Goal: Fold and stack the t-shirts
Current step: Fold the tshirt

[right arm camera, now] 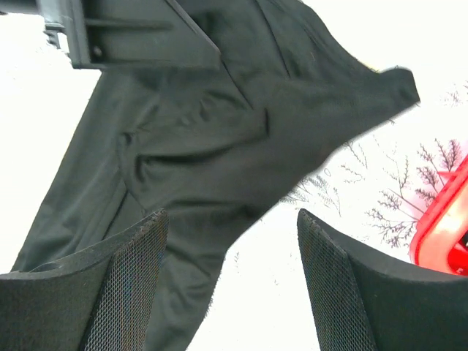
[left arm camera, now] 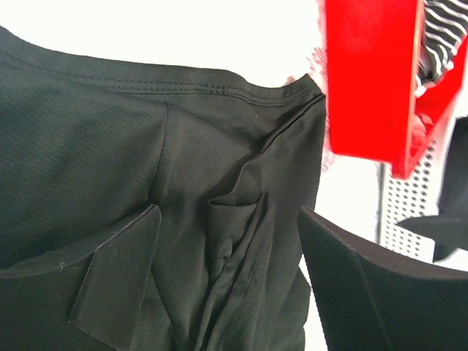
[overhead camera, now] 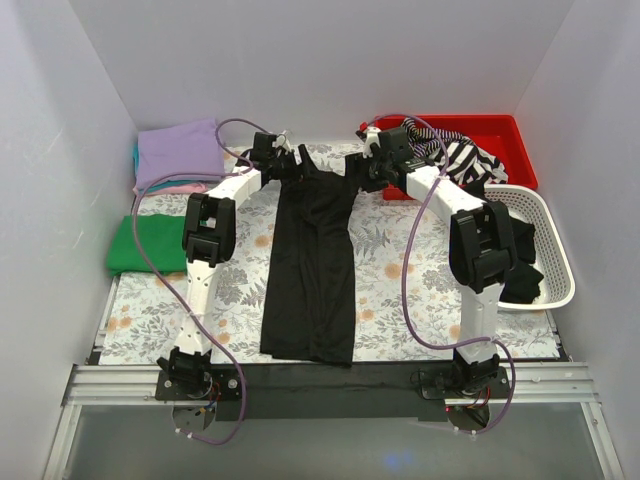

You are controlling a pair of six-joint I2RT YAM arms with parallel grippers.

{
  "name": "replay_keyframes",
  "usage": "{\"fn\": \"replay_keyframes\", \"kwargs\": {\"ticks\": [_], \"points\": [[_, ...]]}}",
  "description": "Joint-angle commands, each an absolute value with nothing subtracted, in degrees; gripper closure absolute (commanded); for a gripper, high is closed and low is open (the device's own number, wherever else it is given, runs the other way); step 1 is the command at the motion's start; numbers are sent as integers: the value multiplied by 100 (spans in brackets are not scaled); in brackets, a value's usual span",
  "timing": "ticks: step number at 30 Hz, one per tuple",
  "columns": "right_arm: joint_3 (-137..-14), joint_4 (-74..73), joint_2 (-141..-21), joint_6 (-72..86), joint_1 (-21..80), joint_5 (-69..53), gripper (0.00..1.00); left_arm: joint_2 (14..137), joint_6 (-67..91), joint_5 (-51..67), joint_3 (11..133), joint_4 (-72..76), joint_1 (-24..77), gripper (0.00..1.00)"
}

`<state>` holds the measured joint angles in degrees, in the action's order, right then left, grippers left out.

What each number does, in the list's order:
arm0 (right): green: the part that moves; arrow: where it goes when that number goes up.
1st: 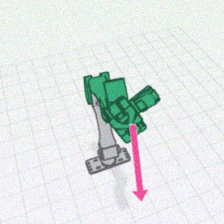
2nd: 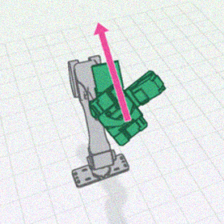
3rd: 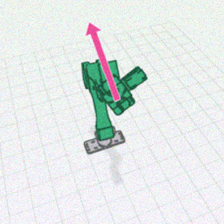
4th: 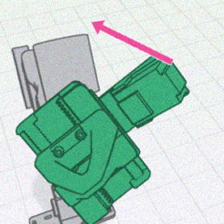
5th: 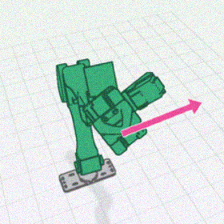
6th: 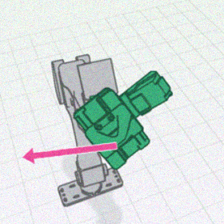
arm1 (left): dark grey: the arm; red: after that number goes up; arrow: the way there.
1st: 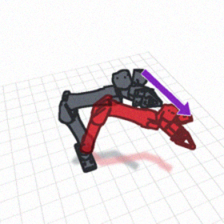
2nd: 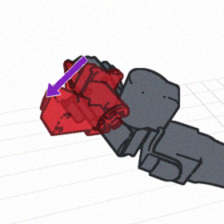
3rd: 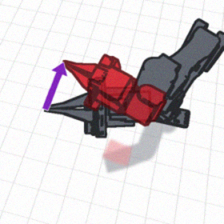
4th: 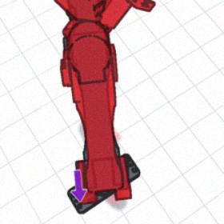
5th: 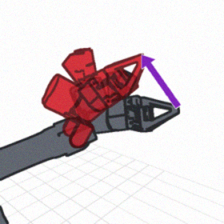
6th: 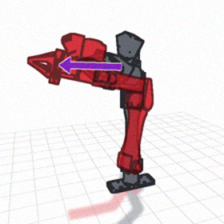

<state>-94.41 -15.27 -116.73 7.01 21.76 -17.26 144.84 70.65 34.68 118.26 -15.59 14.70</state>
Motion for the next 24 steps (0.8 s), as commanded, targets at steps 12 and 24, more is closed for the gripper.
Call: {"fn": "replay_keyframes", "kwargs": {"ticks": [12,24], "points": [[-10221,-1529,-12436,897,2180,-2231,25,13957,6601,1898,11232,-1837,1116,22],[-10941,-2222,-12576,46,3127,-1891,28,12772,6724,1385,10478,-1407,1134,22]]}}
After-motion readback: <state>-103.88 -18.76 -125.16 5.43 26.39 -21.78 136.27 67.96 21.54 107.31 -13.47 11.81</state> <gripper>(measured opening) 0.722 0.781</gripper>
